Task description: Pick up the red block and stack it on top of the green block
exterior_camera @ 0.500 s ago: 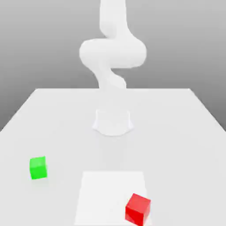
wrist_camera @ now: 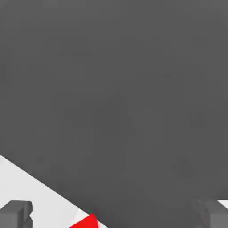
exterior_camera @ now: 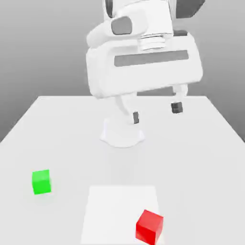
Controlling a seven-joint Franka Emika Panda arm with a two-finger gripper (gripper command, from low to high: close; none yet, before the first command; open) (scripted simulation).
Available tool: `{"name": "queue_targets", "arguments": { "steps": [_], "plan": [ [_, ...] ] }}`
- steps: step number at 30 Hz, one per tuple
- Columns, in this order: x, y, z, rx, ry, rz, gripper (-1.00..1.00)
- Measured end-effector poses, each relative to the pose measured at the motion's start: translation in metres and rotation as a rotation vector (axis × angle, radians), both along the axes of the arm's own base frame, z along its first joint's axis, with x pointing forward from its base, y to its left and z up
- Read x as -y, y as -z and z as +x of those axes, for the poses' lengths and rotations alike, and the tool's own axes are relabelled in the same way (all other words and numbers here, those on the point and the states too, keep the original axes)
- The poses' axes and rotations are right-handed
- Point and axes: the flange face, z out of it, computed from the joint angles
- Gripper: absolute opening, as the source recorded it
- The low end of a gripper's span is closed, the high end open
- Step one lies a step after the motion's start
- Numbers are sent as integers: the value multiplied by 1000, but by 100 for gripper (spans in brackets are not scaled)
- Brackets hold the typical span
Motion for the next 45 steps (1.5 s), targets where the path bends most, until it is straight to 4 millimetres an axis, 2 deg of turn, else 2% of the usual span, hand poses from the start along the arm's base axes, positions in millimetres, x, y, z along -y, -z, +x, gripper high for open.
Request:
{"name": "queue_targets", "arguments": {
  "steps": [5,9,15,16,22,24,28,32,35,37,39,42,45],
  "plan": [
    [-18,92,-2,-108,-189,-87,0],
    [-18,160,-13,-191,-324,-168,0],
    [-17,243,-20,-230,-396,-210,0],
    [-17,252,-20,-231,-396,-210,-100],
    [-17,257,-21,-233,-396,-210,-100],
    [-17,243,-20,-232,-398,-210,-100],
    [-13,197,-21,-232,-400,-211,-100],
    [58,179,-32,-227,-460,-232,-100],
    [118,170,-50,-226,-505,-244,-100],
    [162,165,-68,-226,-521,-247,-100],
    [196,162,-89,-225,-553,-250,-100],
    [239,158,-123,-222,-606,-252,-100],
    [271,155,-159,-212,-675,-253,-100]
  ]
}}
